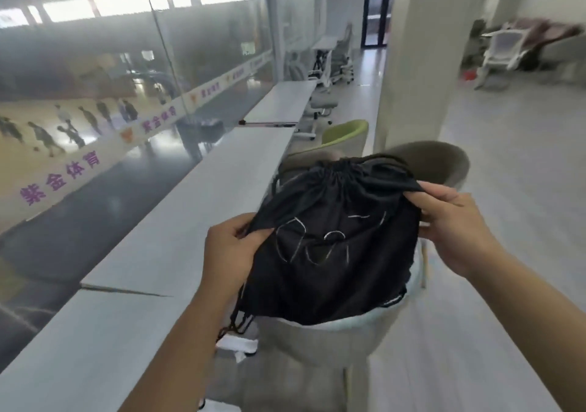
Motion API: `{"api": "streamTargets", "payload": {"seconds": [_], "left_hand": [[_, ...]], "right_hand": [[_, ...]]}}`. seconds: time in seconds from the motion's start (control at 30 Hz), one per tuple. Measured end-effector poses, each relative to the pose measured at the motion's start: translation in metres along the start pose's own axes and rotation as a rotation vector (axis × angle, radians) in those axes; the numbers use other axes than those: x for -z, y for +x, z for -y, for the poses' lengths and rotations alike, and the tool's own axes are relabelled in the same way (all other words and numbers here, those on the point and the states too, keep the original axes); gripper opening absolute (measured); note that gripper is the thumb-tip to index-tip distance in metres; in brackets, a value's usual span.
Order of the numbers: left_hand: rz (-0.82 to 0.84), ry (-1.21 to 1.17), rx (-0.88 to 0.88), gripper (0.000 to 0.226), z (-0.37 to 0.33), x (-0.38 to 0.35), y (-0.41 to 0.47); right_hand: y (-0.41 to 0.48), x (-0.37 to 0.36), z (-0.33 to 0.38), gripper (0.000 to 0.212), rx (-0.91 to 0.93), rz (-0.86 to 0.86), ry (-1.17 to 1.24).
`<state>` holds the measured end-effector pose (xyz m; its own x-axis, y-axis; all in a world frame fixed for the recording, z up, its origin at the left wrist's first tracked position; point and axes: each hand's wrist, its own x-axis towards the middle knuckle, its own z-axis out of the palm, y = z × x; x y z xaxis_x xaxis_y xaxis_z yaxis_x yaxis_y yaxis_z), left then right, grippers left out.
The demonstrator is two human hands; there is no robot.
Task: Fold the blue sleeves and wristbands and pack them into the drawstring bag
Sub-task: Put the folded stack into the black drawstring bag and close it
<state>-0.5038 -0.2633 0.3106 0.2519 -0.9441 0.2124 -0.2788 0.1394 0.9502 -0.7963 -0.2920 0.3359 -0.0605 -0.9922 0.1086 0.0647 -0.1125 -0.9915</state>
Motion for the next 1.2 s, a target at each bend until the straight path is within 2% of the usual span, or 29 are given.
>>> {"api": "streamTargets", "payload": {"seconds": [0.23,0.37,0.57,0.97,1.1,1.2], "left_hand": [[0.247,-0.146,-0.054,0.024,-0.082,-0.194,-0.007],[0.39,-0.199,-0.002,0.027,-0.1,-0.302,0.001],[0.539,-0.211,-0.011,0.029,-0.11,-0.464,0.037],[0.645,-0.316,0.004,0.026,-0.154,-0.757,0.199],[0.668,-0.265,-0.001,0.024,-0.162,-0.86,0.249],[0.704,-0.258,0.034,0.031,-0.16,-0.943,0.286]], "right_hand": [[-0.001,0.207,0.038,0.013,-0.019,-0.218,0.092],[0.006,0.303,0.031,0.01,-0.118,-0.392,0.213],[0.042,0.423,0.012,0.013,-0.141,-0.59,0.18],[0.253,0.615,0.04,0.015,-0.079,-0.852,-0.072],[0.327,0.686,0.031,0.015,-0.077,-0.879,-0.056],[0.386,0.748,0.009,0.014,-0.098,-0.877,-0.046]]}}
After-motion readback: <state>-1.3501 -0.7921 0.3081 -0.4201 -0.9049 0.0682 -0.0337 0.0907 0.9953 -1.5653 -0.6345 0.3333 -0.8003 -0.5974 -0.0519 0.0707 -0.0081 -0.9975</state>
